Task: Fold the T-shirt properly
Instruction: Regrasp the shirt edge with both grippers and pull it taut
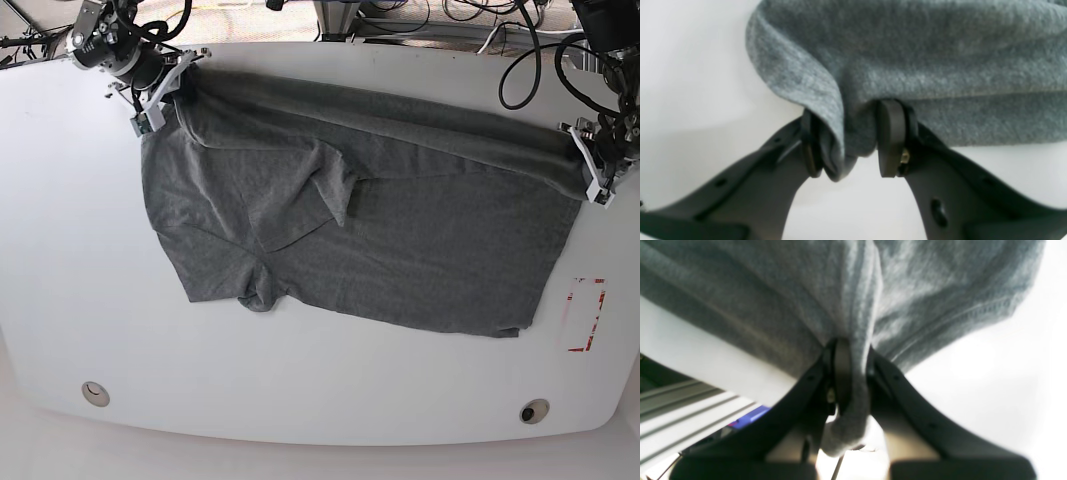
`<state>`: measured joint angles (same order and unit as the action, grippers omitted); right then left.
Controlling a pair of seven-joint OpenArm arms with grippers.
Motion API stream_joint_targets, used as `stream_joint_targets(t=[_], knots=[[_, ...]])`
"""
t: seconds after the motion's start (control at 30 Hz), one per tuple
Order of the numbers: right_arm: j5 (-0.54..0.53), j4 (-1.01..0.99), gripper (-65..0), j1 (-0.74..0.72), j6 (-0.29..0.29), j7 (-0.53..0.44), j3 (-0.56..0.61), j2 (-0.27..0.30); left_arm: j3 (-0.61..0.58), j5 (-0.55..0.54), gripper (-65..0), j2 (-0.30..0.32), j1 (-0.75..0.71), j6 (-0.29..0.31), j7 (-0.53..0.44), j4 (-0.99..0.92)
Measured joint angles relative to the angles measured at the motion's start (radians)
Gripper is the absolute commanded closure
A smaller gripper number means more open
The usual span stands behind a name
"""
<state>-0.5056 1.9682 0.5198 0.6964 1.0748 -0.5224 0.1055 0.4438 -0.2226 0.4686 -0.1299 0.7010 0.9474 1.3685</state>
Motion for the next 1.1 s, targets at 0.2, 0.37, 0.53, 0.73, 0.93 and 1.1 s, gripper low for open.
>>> stream_joint_targets(t=[0.2, 0.37, 0.53, 0.73, 0.93, 1.1], knots=[[-0.008, 0.023, -3.6, 0.054, 0.0, 0.0, 0.0, -0.001, 0.0, 0.055, -22.2, 0.0, 0.002, 0.0, -0.027, 0.0], [-0.036, 0.023, -3.6, 0.072, 0.001, -0.001, -0.055, -0.012, 0.002, 0.051, -22.2, 0.007, 0.006, 0.0, -0.061, -0.033], [-0.051, 0.013, -3.6, 0.089, 0.001, -0.009, -0.097, -0.003, 0.007, 0.016, -22.2, 0.035, 0.039, 0.013, -0.082, -0.111], [-0.06, 0.006, -3.6, 0.126, 0.003, -0.01, -0.102, -0.005, 0.007, 0.014, -22.2, 0.046, 0.053, 0.015, -0.108, -0.149], [-0.06, 0.002, -4.1, 0.148, 0.004, -0.009, -0.104, -0.006, 0.005, 0.008, -22.2, 0.059, 0.05, 0.015, -0.114, -0.153], [-0.069, -0.054, -10.6, 0.144, 0.006, -0.017, -0.103, 0.014, 0.005, 0.003, -22.4, 0.059, 0.05, 0.015, -0.115, -0.154]])
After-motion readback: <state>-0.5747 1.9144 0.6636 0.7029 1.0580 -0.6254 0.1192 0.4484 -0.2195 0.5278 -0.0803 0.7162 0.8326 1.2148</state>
